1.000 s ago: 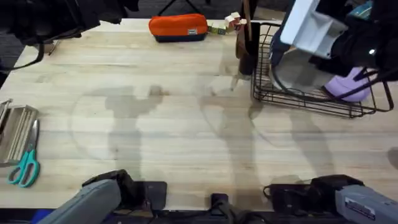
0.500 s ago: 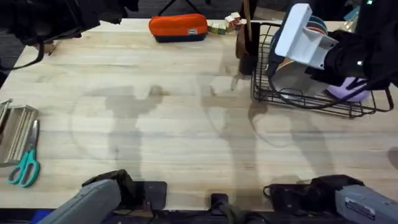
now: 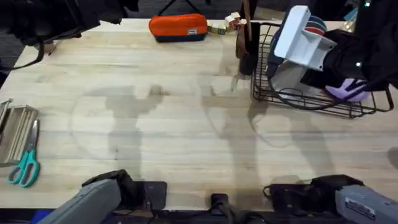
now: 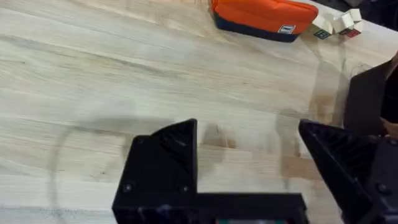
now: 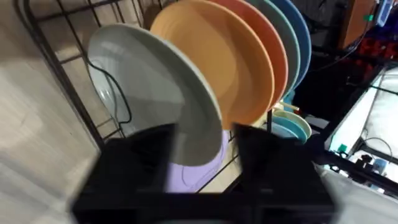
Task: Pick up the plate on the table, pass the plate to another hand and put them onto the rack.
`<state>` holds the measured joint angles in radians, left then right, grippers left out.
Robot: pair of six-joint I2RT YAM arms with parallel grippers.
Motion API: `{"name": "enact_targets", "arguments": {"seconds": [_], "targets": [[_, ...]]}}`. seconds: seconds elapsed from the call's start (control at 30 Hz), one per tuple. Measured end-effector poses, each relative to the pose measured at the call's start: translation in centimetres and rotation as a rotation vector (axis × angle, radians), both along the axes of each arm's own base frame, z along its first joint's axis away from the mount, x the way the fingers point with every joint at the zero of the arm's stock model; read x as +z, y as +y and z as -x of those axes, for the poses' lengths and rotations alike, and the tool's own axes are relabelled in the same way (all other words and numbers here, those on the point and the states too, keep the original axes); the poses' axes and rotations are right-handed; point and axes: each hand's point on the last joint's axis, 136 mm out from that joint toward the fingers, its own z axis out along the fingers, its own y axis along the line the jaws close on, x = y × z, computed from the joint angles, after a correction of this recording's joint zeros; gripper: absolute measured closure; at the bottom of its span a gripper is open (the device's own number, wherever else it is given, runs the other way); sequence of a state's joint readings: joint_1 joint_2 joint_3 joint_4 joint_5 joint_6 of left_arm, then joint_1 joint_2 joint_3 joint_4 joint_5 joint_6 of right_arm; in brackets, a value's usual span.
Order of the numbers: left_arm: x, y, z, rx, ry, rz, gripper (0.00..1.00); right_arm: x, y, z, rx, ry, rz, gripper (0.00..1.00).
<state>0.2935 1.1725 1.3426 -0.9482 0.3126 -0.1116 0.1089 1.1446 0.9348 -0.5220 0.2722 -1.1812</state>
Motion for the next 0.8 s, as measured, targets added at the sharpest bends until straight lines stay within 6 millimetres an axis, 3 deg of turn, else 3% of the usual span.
{"name": "enact_targets", "arguments": {"seconds": [0.1,0.13,0.4,0.6,0.8], "targets": [[0.0,0.0,0.0,0.000,0.000,0.000,0.007,0.0,0.0,0.0,-0.001,0.000,-0.001,0.116],[0.0,0.0,0.0,-0.001,0.000,0.000,0.007,0.0,0.0,0.0,0.000,0.001,0.000,0.032],[0.0,0.0,0.0,0.000,0.000,0.000,0.007,1.1,0.1,-1.2,0.000,-0.069,-0.007,0.009],[0.0,0.0,0.0,0.000,0.000,0.000,0.007,4.2,0.1,-1.3,-0.043,-0.198,-0.071,0.009],[0.0,0.0,0.0,0.000,0.000,0.000,0.008,7.1,0.1,-0.2,-0.194,-0.323,-0.283,0.009]]}}
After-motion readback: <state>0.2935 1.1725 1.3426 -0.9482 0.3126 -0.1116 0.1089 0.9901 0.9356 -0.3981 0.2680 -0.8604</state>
